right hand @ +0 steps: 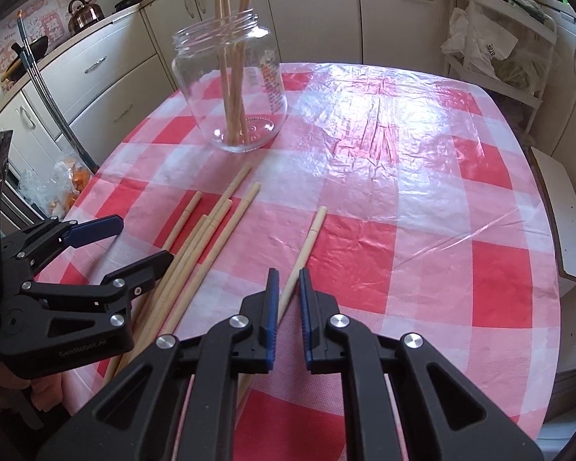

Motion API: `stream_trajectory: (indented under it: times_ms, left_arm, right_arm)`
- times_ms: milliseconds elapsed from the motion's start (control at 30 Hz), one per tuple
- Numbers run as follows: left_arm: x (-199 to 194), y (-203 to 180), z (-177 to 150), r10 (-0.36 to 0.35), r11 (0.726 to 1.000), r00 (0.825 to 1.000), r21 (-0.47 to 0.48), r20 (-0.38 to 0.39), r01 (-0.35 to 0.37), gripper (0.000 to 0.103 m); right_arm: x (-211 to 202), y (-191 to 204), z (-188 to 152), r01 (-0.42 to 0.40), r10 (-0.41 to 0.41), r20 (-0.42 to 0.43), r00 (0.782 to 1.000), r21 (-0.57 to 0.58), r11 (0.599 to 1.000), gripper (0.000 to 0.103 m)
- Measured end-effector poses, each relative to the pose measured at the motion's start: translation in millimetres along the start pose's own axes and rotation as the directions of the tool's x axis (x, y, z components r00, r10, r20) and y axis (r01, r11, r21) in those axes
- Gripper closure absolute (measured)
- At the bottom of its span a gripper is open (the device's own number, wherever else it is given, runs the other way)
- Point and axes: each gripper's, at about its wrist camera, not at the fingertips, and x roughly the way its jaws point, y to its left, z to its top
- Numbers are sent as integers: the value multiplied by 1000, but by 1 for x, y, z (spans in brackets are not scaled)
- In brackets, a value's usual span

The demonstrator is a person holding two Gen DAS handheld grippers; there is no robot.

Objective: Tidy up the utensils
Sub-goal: 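Close the left gripper on a stick while the right gripper closes on another stick, then lift the stick over the jar and open the left gripper while the right gripper carries its stick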

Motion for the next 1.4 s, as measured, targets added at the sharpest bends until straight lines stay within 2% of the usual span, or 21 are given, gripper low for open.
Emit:
stream_trajectory:
  times_ms: [100,267,300,467,600,733,1100,1200,1267,1400]
  left_arm:
    - [1,-3,4,-3,1000,1000,10,-2,3,46]
    - [1,-14,12,-50,998,999,40,-18,51,92]
    - [1,-16,14,-62,997,998,45,-23,63,94]
    - [4,-20,18,-79,993,995,79,-59,84,95]
    - [6,-14,23,-126,990,988,47,-89,131,98]
    - [4,-3,21,-166,986,983,6,-84,167,98]
    - [8,-6,22,-156,985,982,55,-105,162,98]
    - [1,-1,21,-140,989,988,46,-66,143,98]
    - [-9,8,22,-156,988,988,11,-19,156,98]
    - [-32,26,27,-181,981,978,-50,106,187,98]
  right_arm:
    - [0,-1,-1,-16,16,4,1000,9,1000,92]
    - [-1,-4,0,-32,32,1,999,12,999,93]
    - [-1,-5,0,-34,34,1,999,11,999,93]
    - [1,-7,1,-46,46,-7,999,26,999,93]
    - [0,-5,1,-37,37,-11,999,14,999,94]
    - [0,-7,0,-43,43,-8,999,22,999,95]
    - [0,-3,0,-25,25,-10,1000,2,1000,96]
    - [0,-6,-2,-36,36,-4,999,28,999,96]
    - [-1,-9,-2,-31,30,6,1000,43,999,97]
    - [-5,-17,0,-62,59,34,998,98,993,97]
